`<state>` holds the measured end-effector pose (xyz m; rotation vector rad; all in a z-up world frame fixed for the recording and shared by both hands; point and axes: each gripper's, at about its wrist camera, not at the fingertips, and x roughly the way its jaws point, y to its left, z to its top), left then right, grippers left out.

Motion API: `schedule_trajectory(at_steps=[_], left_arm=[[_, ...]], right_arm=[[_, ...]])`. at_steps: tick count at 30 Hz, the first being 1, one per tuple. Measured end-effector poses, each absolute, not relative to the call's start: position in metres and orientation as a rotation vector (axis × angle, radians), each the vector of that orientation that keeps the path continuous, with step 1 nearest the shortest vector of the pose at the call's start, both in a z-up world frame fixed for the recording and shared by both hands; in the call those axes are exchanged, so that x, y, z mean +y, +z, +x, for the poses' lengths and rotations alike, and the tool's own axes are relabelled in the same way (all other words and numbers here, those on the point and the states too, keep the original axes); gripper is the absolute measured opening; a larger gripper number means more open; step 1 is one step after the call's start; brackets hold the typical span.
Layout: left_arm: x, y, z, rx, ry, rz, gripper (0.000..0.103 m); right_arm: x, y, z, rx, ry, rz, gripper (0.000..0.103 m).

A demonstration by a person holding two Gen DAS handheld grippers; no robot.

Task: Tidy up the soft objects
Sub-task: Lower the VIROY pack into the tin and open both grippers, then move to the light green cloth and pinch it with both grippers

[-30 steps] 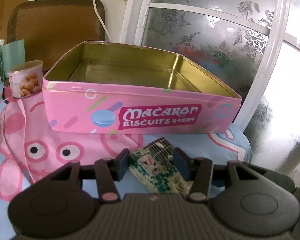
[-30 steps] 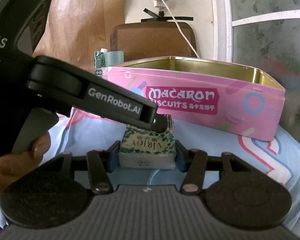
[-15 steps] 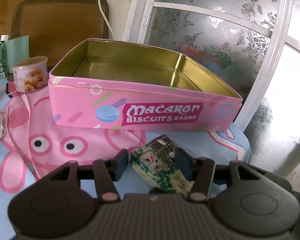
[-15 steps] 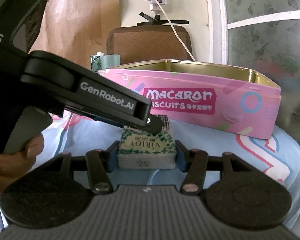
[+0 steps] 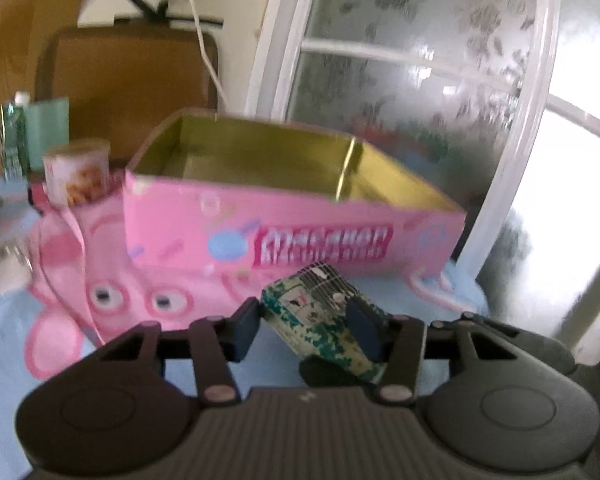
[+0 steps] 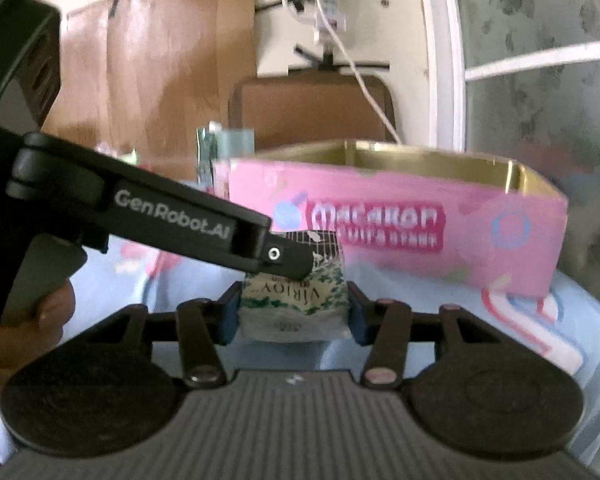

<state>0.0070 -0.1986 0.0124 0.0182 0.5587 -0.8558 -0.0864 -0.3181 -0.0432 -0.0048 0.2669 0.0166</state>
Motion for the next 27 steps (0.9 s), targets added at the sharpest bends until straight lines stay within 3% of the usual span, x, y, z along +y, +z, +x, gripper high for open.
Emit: schedule_trajectory(at_steps=[8,10,13,16,20,25,27], left_arm=[[-0.233,0.076,0.034,0.402,-0.844,0.056,0.051],[-0.245,0.084,0.054,0.414,-0.813,0.048,0.059],[-0.251,0.082,0.077,0.418,-0.709,0.034,0.060],[-0.232,0.074,0.086,0.456,-0.652,-0.024,0.060],[-0.190,0.064,0.074,0.425,-0.600,-0.023,0.062],[-0.130,0.041,0.056,0.445,-0.532,-0.020,0.062],[-0.102,0.028,0.053,0.474,-0.466,-0.020,0.061]], right_arm=[[-0.335,0.004,-0.057,0.085,-0.042,-0.033,0.055],[-0.344,0.015,-0.036,0.085,-0.063,-0.027,0.056],[-0.359,0.024,0.009,0.133,-0.111,0.007,0.057],[-0.366,0.024,0.055,0.257,-0.144,0.000,0.059],[-0.365,0.016,0.073,0.296,-0.166,-0.010,0.072],[-0.342,0.010,0.040,0.177,-0.115,0.066,0.070],[-0.325,0.008,0.028,0.127,-0.057,0.064,0.063]])
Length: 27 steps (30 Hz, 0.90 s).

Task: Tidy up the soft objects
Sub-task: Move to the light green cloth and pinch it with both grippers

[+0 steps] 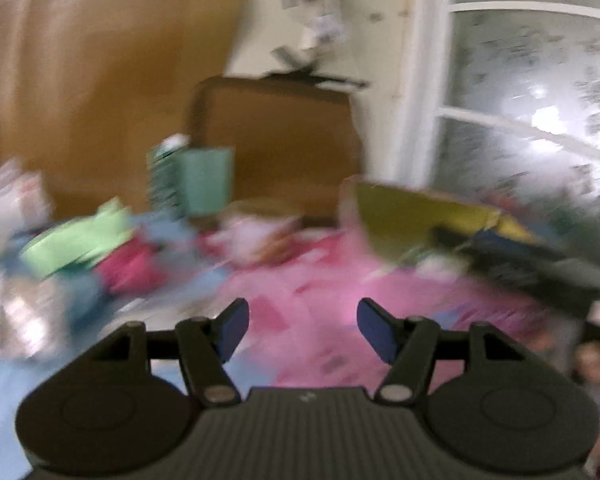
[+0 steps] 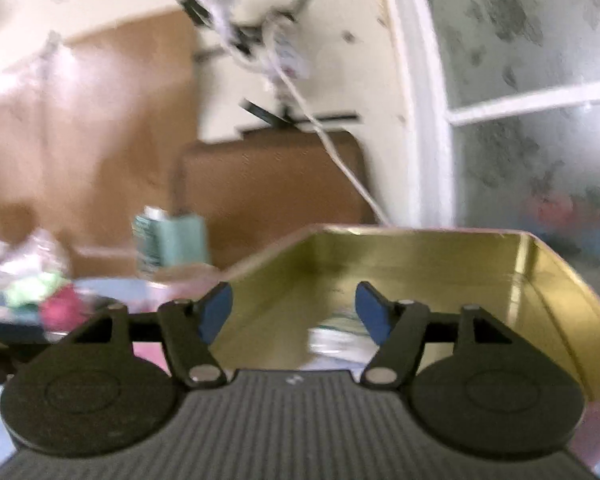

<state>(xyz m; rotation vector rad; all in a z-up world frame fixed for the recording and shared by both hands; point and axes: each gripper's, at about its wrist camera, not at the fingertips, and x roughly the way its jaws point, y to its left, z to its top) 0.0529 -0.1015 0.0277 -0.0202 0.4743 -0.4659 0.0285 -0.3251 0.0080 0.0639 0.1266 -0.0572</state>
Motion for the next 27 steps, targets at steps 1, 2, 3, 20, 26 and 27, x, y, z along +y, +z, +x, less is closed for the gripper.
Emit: schedule_trajectory(at_steps=[1,2,3,20,26,27], left_arm=[[-0.088,0.021,0.054,0.494,-0.425,-0.022,0.061],[-0.074,0.015,0.056,0.518,-0.379,-0.028,0.061],[-0.059,0.010,0.059,0.540,-0.335,-0.042,0.061],[0.053,0.000,0.070,0.554,-0.165,-0.321,0.062],[0.055,-0.002,0.069,0.550,-0.176,-0.340,0.062],[0.055,-0.002,0.068,0.549,-0.177,-0.344,0.063]], right_arm=[[-0.313,0.006,0.023,0.122,-0.007,0.055,0.058],[-0.301,0.006,0.022,0.129,0.042,0.044,0.056],[-0.289,0.005,0.022,0.149,0.096,0.031,0.055],[-0.090,0.022,0.165,0.386,0.472,-0.148,0.070],[-0.089,0.015,0.173,0.428,0.416,-0.176,0.004],[-0.096,0.021,0.166,0.386,0.402,-0.163,0.004]])
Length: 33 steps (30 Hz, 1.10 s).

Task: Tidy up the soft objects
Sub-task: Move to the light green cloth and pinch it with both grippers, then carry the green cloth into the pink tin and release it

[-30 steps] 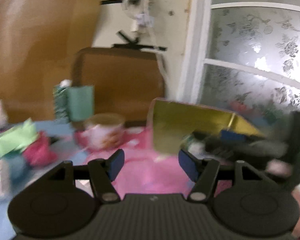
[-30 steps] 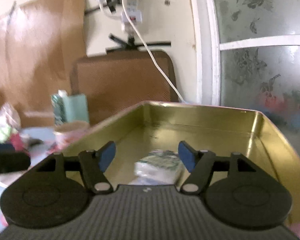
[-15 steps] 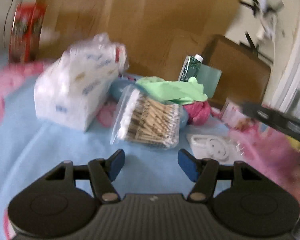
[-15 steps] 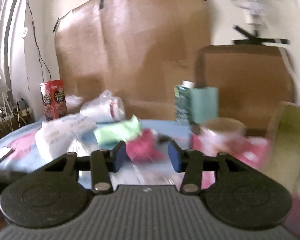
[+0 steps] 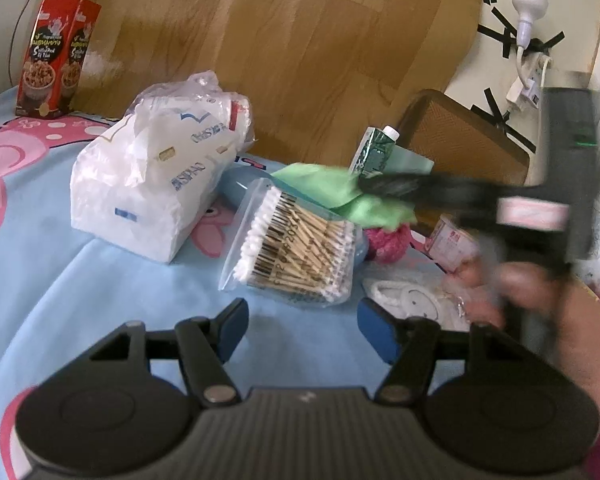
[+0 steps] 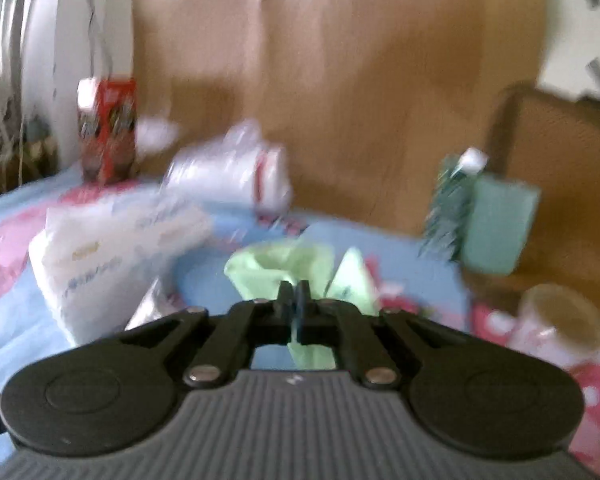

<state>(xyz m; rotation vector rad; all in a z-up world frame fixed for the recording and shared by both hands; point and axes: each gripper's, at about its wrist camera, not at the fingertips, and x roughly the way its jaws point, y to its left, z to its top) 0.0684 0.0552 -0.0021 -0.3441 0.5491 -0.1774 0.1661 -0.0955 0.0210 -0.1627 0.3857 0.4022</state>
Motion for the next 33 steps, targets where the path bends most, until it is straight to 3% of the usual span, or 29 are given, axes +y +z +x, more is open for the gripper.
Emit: schedule_trajectory(at_steps=[8,16,18,20,22,25,27,29,31,33], left_arm=[[0.057,0.000,0.061,0.510,-0.204,-0.358,0.065],[0.037,0.005,0.050,0.566,-0.361,-0.359,0.057],[0.027,0.008,0.046,0.598,-0.414,-0.340,0.057],[0.019,0.010,0.041,0.632,-0.465,-0.309,0.057],[0.012,0.011,0.036,0.665,-0.499,-0.290,0.057],[-0.002,0.006,0.037,0.728,-0.531,-0.269,0.057],[-0.012,0.000,0.040,0.738,-0.524,-0.255,0.053],[-0.024,0.000,0.042,0.754,-0.557,-0.236,0.039],[-0.038,0.002,0.043,0.768,-0.619,-0.245,0.026],[-0.053,0.009,0.043,0.749,-0.632,-0.202,0.025]], right_arm=[[-0.183,0.053,0.041,0.178,0.459,-0.052,0.004],[-0.214,-0.013,-0.024,0.368,0.501,-0.080,0.009],[-0.216,-0.023,-0.024,0.415,0.506,-0.050,0.021],[-0.218,-0.025,-0.025,0.422,0.507,-0.018,0.061],[-0.217,-0.023,-0.023,0.406,0.497,-0.018,0.075],[-0.214,-0.029,-0.019,0.429,0.511,-0.028,0.073],[-0.211,-0.036,-0.013,0.466,0.520,-0.030,0.066],[-0.204,-0.039,-0.018,0.427,0.483,-0.091,0.019],[-0.205,-0.038,-0.016,0.424,0.464,-0.083,0.014],[-0.217,-0.039,-0.016,0.424,0.451,-0.012,0.013]])
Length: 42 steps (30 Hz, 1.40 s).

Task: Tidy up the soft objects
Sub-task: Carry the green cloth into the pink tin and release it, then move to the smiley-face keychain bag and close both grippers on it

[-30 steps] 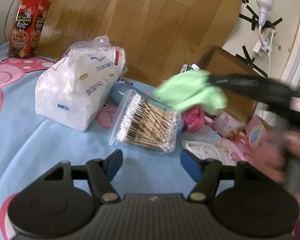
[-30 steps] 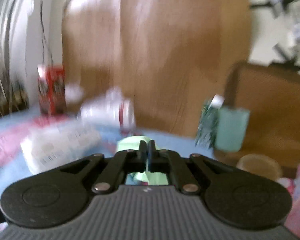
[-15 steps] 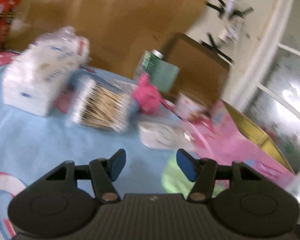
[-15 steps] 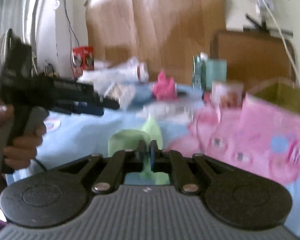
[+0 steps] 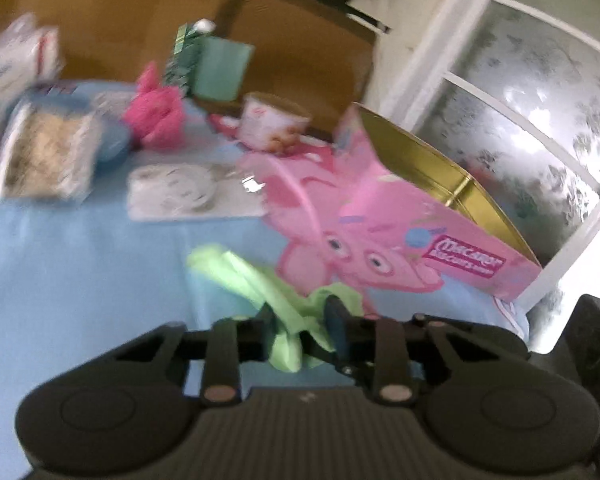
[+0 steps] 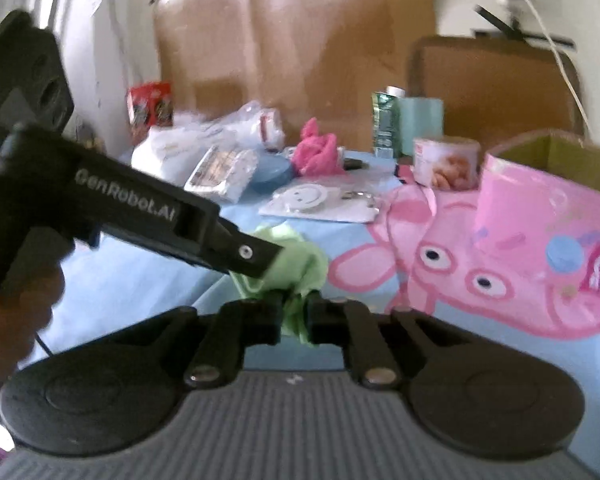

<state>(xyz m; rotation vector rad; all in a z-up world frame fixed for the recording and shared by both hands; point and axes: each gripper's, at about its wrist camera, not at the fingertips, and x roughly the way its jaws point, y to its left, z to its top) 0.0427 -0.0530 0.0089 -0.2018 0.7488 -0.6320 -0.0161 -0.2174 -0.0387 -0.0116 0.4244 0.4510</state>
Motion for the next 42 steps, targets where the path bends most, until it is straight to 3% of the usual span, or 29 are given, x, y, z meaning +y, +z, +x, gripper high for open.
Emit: schedule_trajectory(at_steps=[15,18,21,22,23,25,32,36,42], left_arm=[[-0.194,0.076,0.068,0.466,-0.837,-0.012,0.025],[-0.219,0.071,0.081,0.461,-0.784,0.036,0.037],[-0.225,0.066,0.093,0.477,-0.712,0.060,0.050],[-0.222,0.065,0.096,0.483,-0.695,0.048,0.055],[-0.217,0.064,0.099,0.491,-0.684,0.034,0.057],[-0.204,0.063,0.100,0.498,-0.682,0.000,0.063],[-0.170,0.061,0.088,0.488,-0.692,-0.054,0.067],[-0.147,0.058,0.084,0.496,-0.682,-0.104,0.074],[-0.110,0.062,0.088,0.510,-0.642,-0.213,0.074]], right_arm=[[-0.311,0.008,-0.021,0.086,0.068,0.169,0.013],[-0.322,0.004,-0.003,0.093,-0.008,0.189,0.013],[-0.327,0.001,0.023,0.151,-0.042,0.168,0.018],[-0.328,0.001,0.030,0.161,-0.052,0.165,0.034],[-0.329,0.000,0.036,0.171,-0.063,0.166,0.060],[-0.331,0.000,0.041,0.170,-0.088,0.166,0.079],[-0.310,-0.004,0.020,0.111,-0.063,0.097,0.082],[-0.298,-0.005,0.012,0.097,-0.059,0.059,0.082],[-0.317,0.019,0.021,0.040,-0.235,0.064,0.082]])
